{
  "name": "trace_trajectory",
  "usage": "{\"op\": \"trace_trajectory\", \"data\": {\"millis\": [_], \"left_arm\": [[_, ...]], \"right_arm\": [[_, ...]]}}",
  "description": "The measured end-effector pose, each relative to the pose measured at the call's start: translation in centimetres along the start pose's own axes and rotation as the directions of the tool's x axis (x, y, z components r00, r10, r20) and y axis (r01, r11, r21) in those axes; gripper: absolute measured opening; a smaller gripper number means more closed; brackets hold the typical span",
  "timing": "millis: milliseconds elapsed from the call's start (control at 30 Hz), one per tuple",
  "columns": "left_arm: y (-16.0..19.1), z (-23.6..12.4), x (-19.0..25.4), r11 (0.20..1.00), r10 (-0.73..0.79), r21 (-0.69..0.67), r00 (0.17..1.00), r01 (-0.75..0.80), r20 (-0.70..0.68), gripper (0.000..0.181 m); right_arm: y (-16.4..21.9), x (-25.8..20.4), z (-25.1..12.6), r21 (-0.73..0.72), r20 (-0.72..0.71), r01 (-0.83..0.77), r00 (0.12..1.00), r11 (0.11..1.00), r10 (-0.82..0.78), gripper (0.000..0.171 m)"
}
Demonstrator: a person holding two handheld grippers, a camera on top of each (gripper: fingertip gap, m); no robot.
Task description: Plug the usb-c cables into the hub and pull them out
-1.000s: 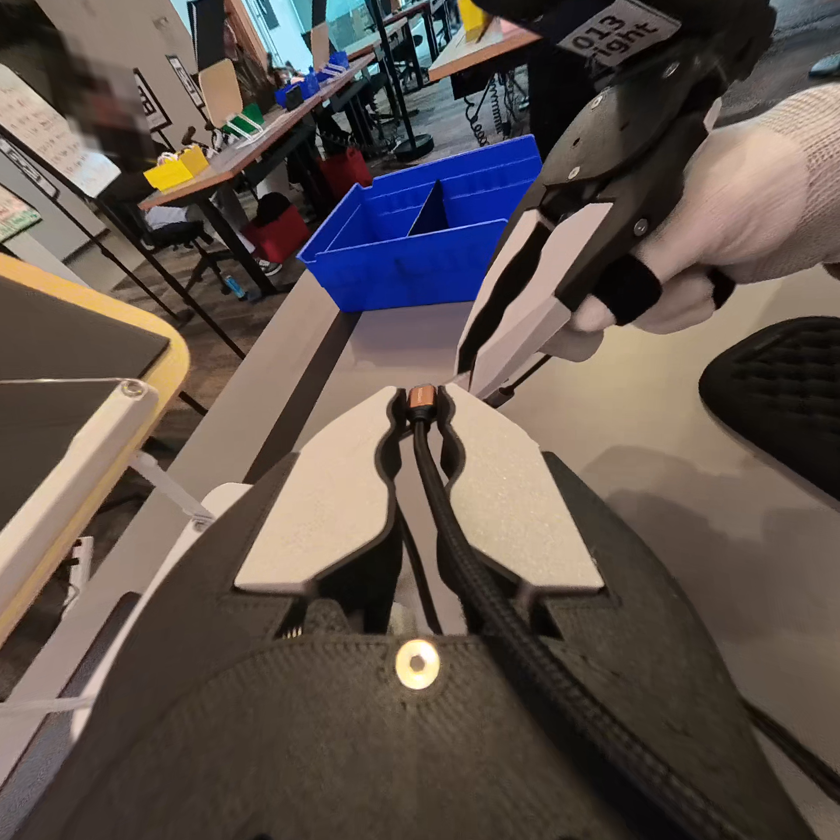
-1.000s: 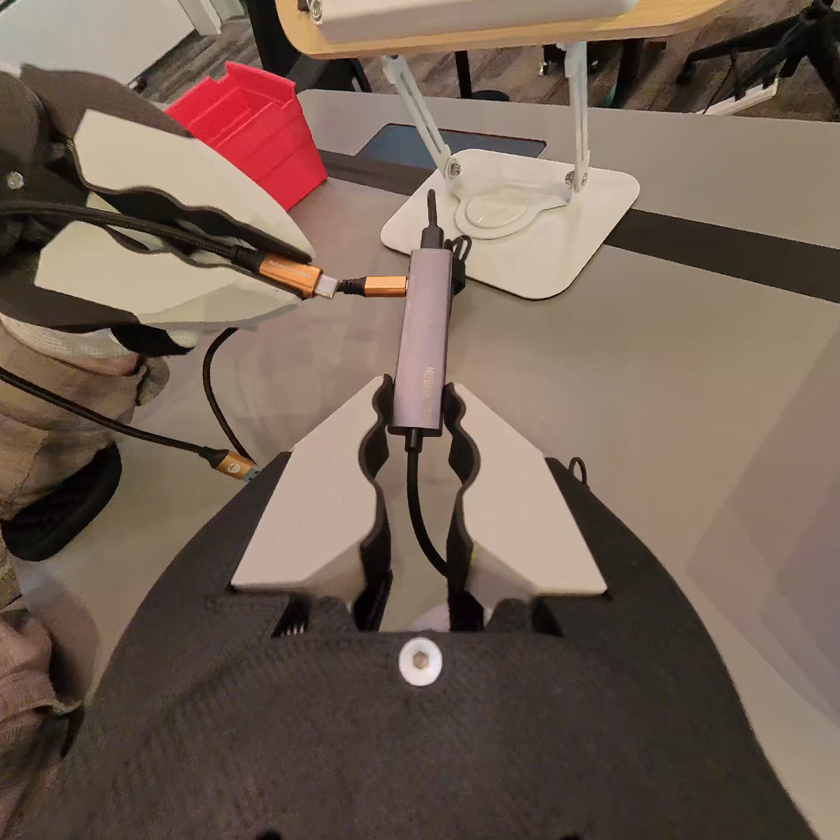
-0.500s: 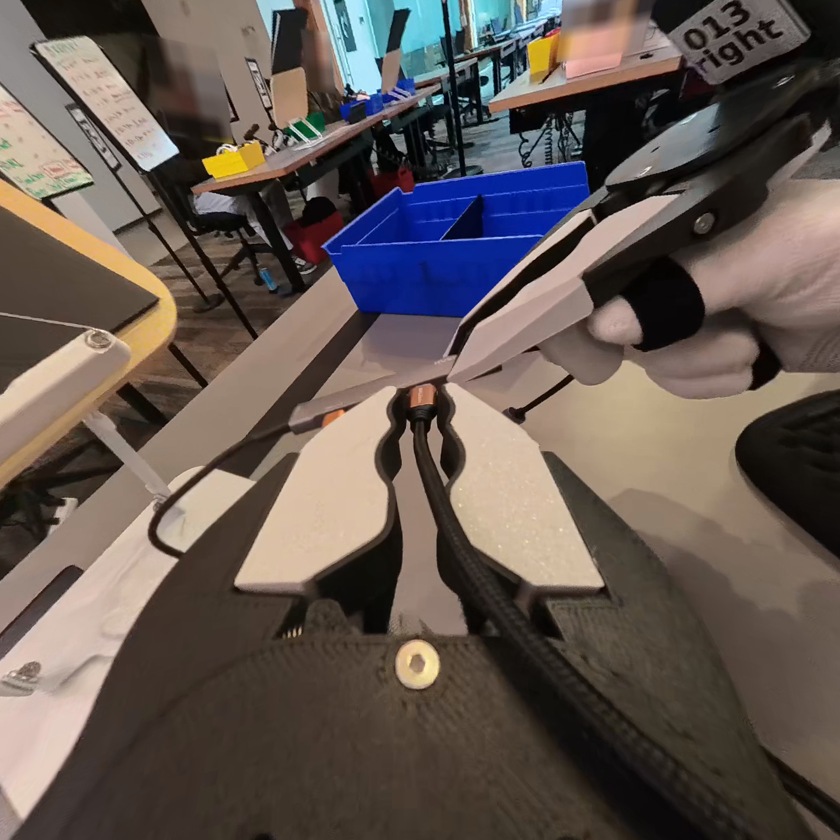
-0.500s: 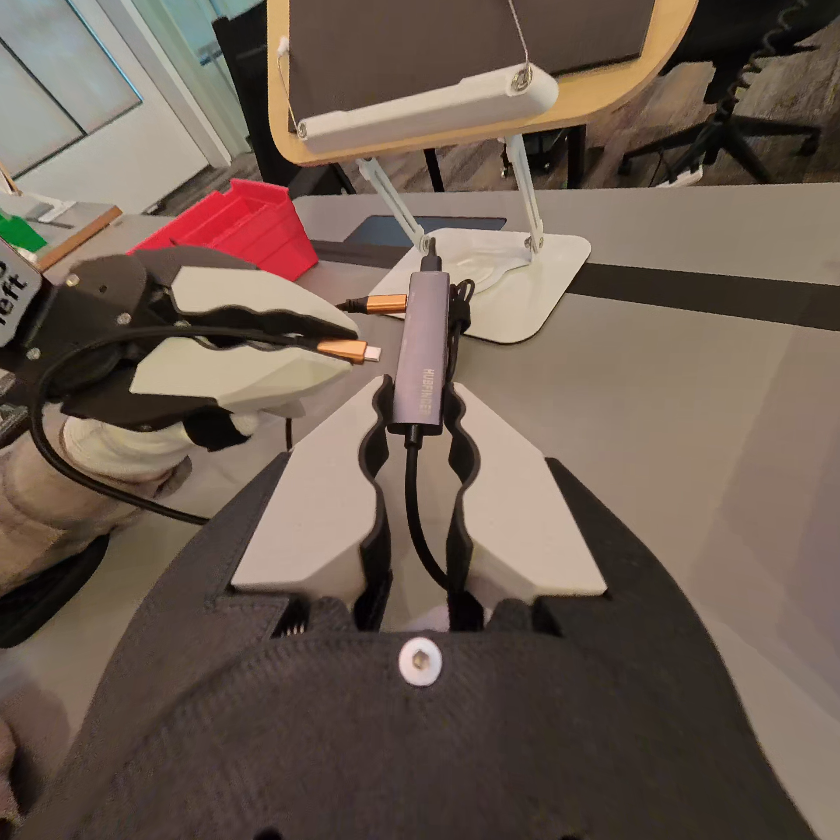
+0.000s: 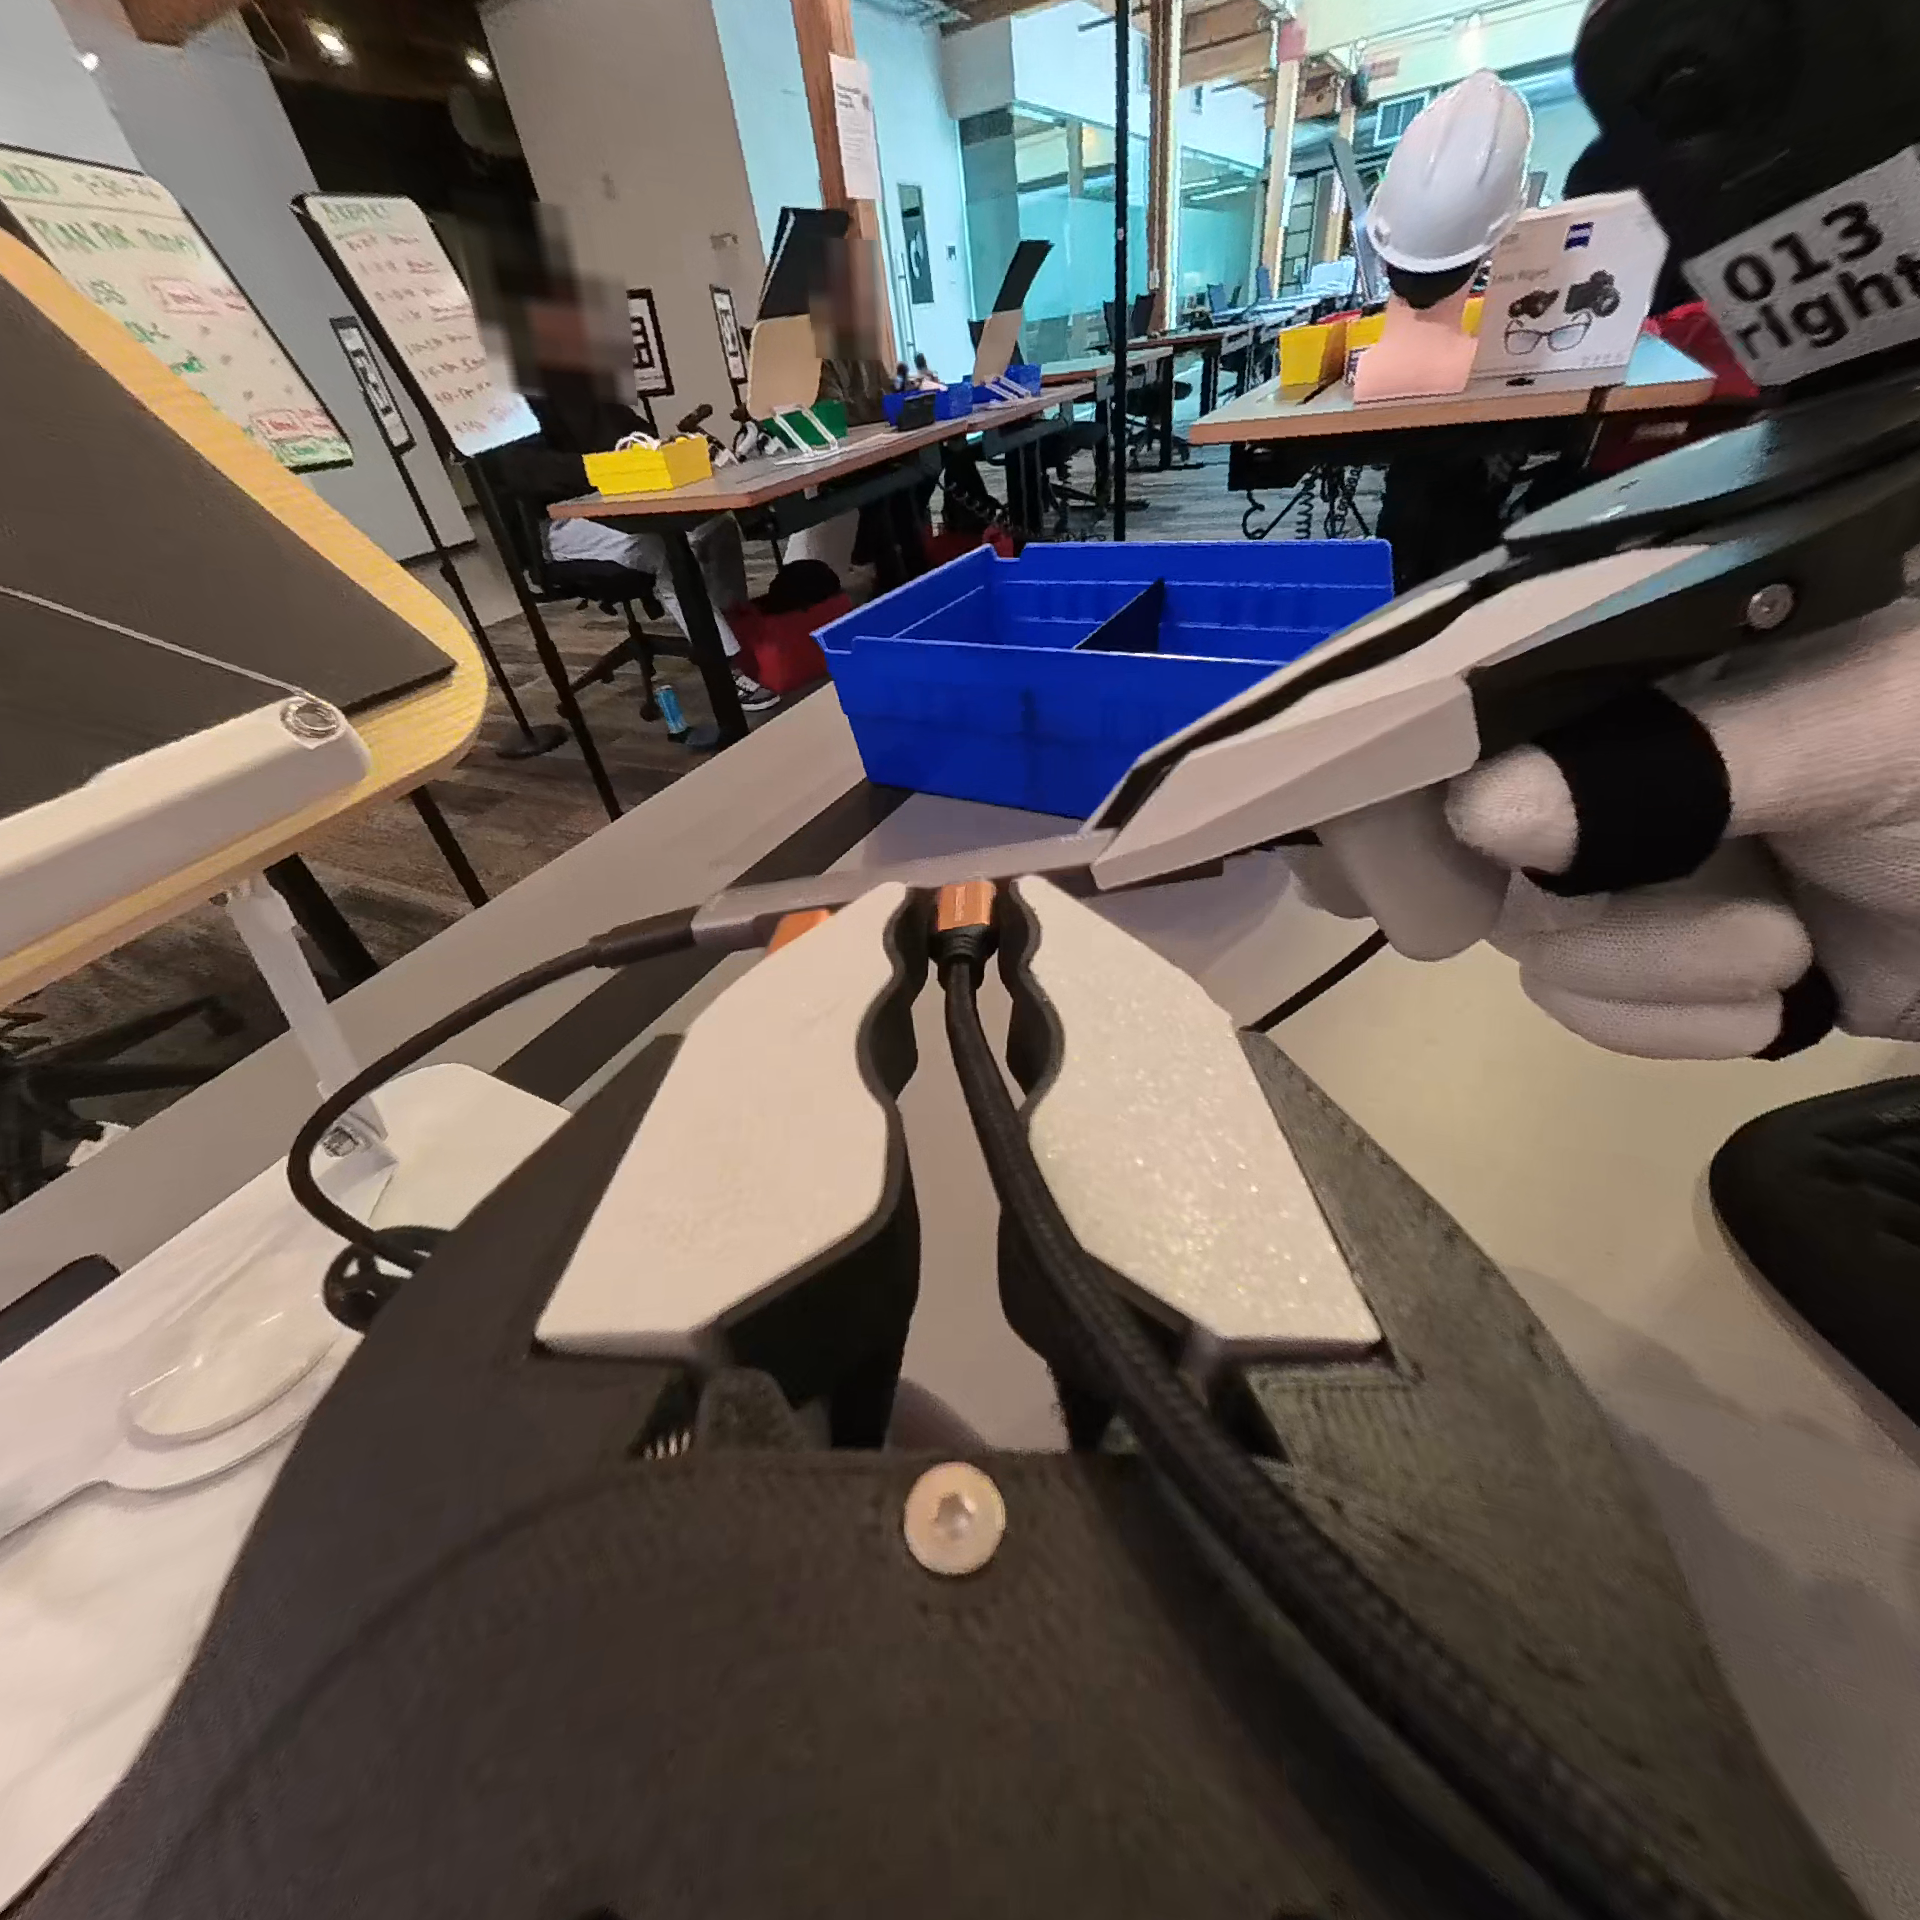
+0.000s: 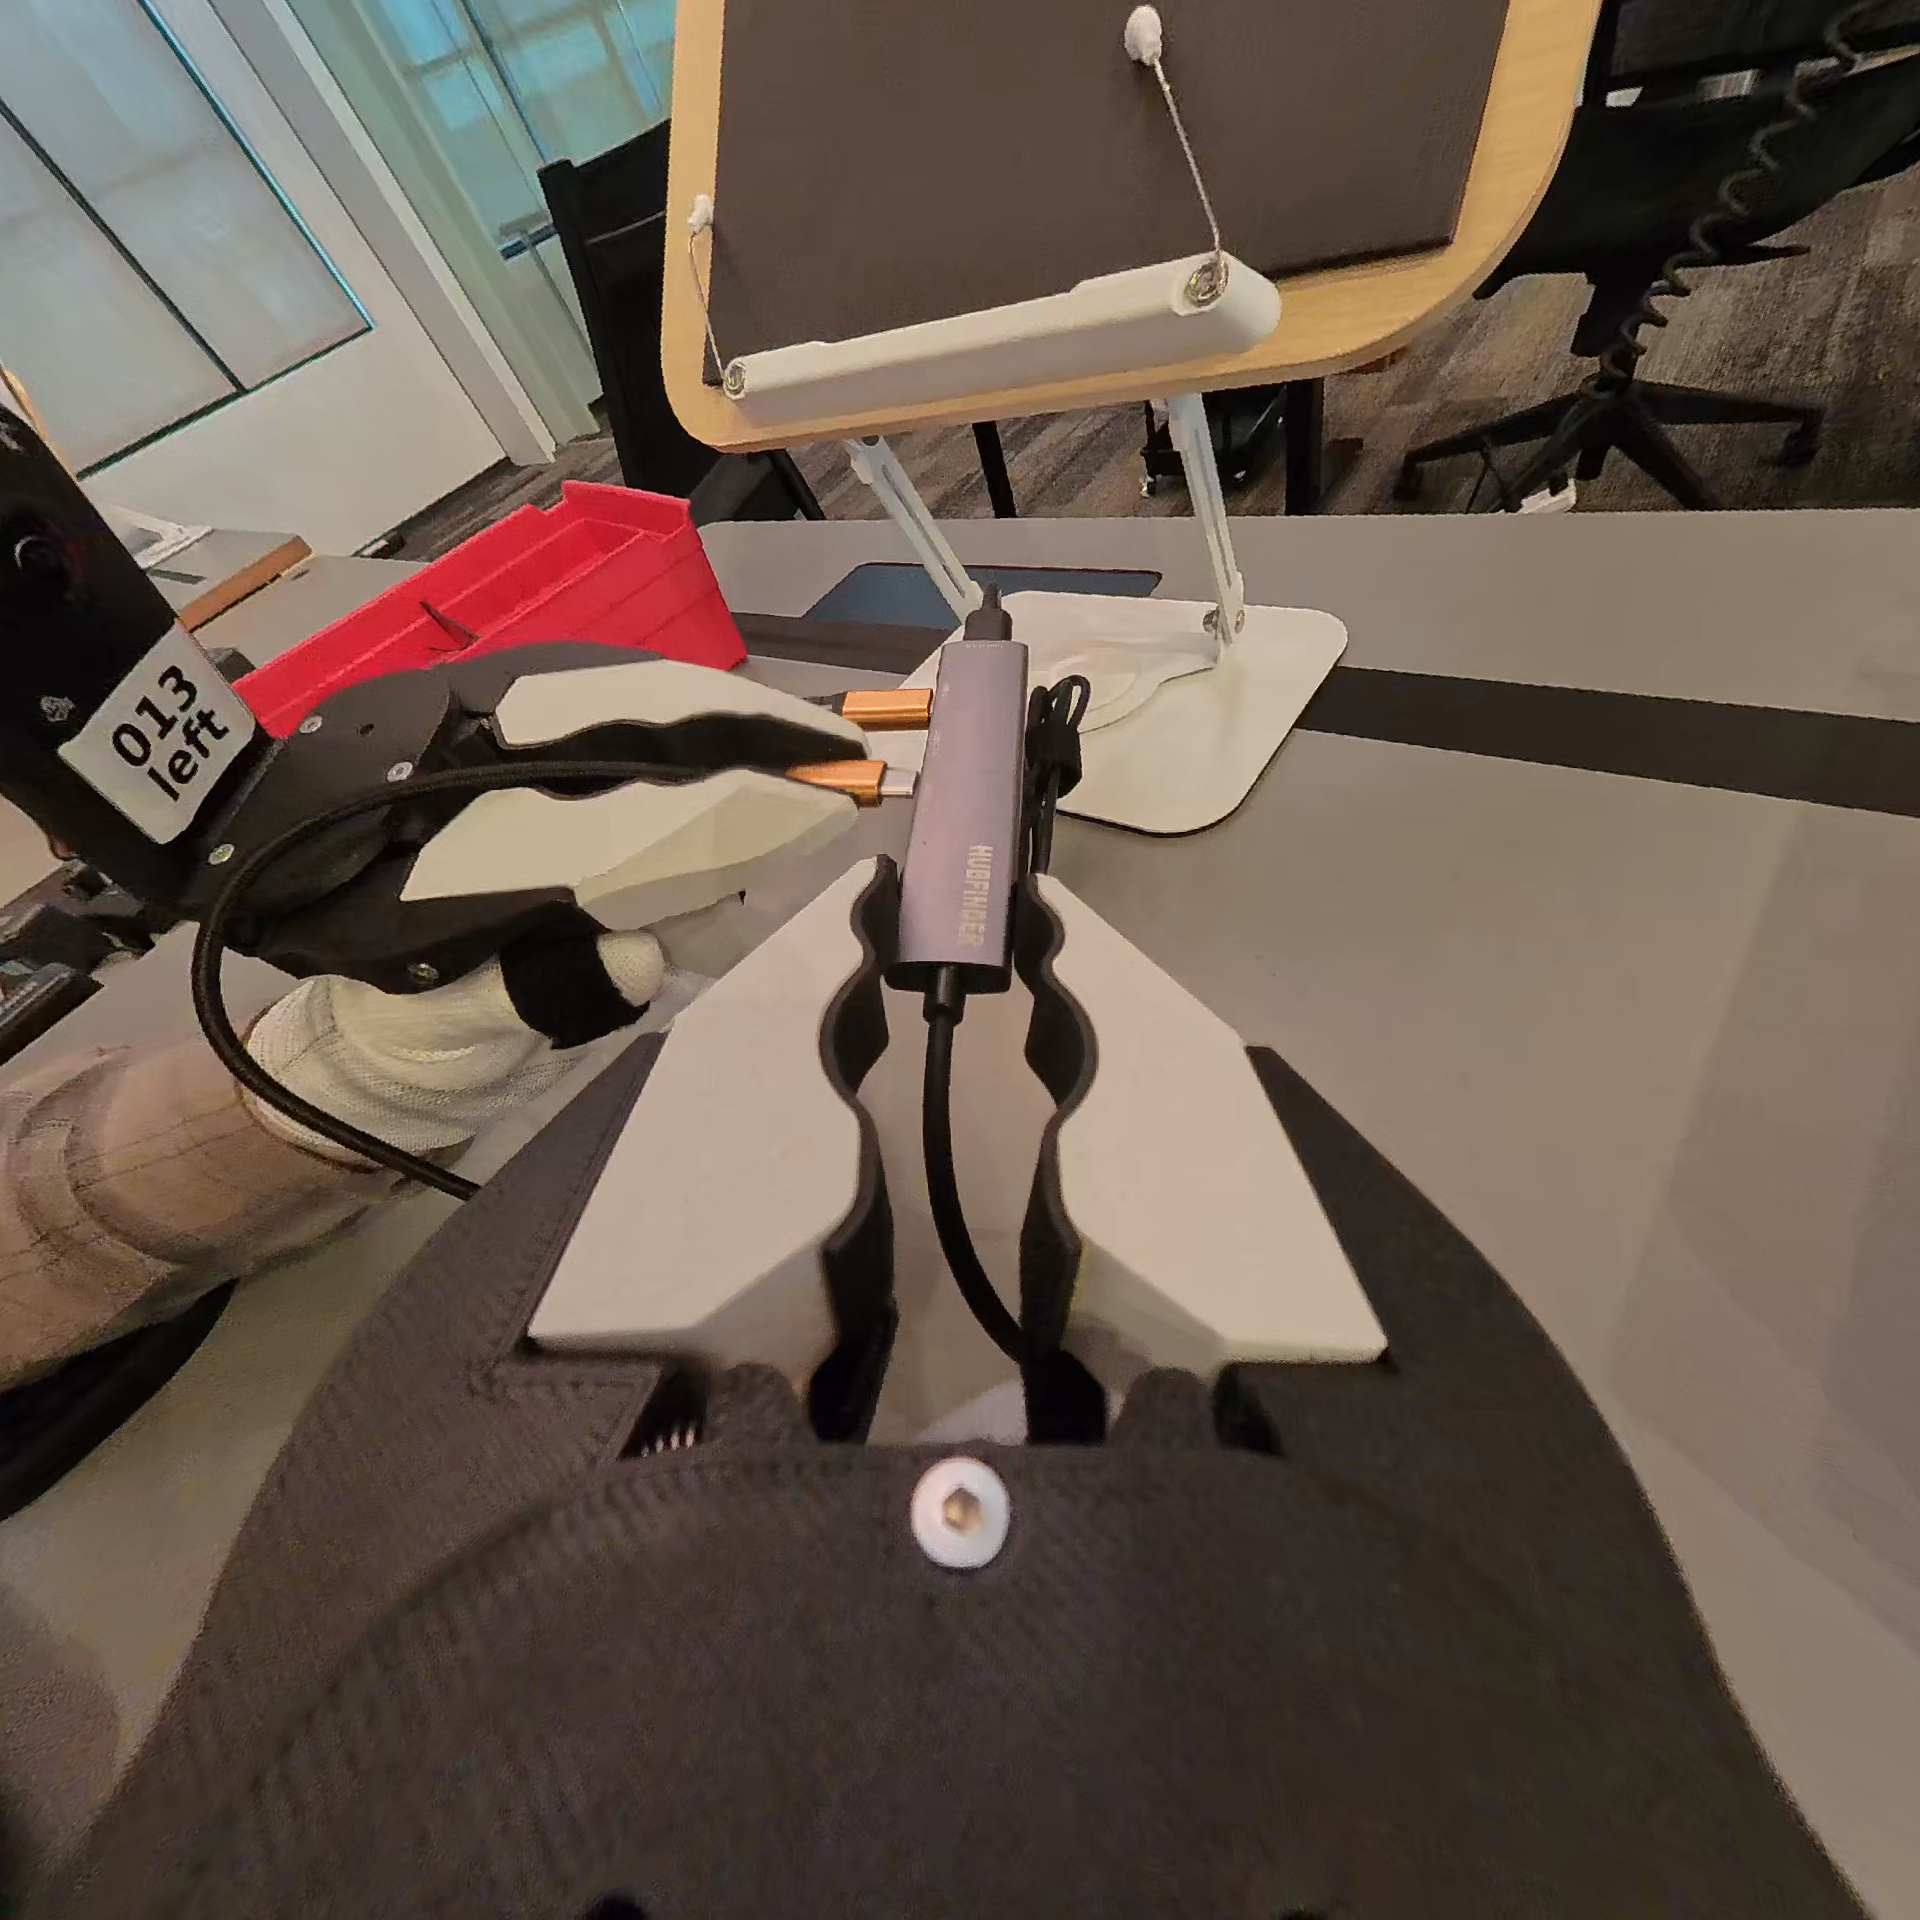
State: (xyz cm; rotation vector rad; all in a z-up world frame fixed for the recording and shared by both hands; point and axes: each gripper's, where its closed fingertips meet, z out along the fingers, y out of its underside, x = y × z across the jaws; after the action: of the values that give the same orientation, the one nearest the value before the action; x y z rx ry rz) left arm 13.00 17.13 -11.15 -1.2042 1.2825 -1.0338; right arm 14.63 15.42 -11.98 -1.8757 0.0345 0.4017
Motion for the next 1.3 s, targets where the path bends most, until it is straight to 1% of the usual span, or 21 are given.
{"op": "trace_trajectory", "data": {"millis": [133, 300, 367, 733, 967, 1167, 1300], "left_arm": [[0.20, 0.08, 0.16, 1.000, -0.010, 0.005, 1.000, 0.010, -0.007, 0.013], [-0.11, -0.15, -0.35, 0.999, -0.021, 0.038, 1.000, 0.020, 0.022, 0.013], [-0.10, -0.10, 0.09, 0.999, -0.022, 0.036, 1.000, 0.023, -0.007, 0.013], [-0.03, -0.12, 0.24, 0.999, 0.002, 0.032, 1.000, -0.002, -0.015, 0.013], [-0.03, -0.09, 0.22, 0.999, 0.011, 0.032, 1.000, -0.011, -0.003, 0.013], [-0.48, -0.36, 0.31, 0.998, 0.015, 0.069, 0.999, -0.013, -0.033, 0.013], [-0.57, -0.43, 0.25, 0.997, 0.017, 0.082, 0.999, -0.015, -0.028, 0.013]], "right_arm": [[-0.11, 0.09, 0.07, 0.013, 0.002, -0.017, 1.000, 1.000, 0.017, 0.020], [-0.04, -0.18, 0.25, 0.018, 0.018, -0.021, 1.000, 1.000, 0.021, 0.020], [-0.12, -0.06, 0.28, 0.025, 0.009, -0.020, 1.000, 0.999, 0.020, 0.020], [-0.43, -0.16, 0.21, 0.037, 0.029, -0.046, 0.999, 0.998, 0.045, 0.020], [-0.45, -0.33, 0.25, 0.019, 0.013, -0.003, 1.000, 1.000, 0.003, 0.020], [-0.75, -0.71, 0.08, 0.014, 0.039, 0.038, 0.999, 0.999, -0.038, 0.020], [-0.90, -0.88, 0.08, 0.008, 0.043, 0.069, 0.997, 0.998, -0.070, 0.020]]}}
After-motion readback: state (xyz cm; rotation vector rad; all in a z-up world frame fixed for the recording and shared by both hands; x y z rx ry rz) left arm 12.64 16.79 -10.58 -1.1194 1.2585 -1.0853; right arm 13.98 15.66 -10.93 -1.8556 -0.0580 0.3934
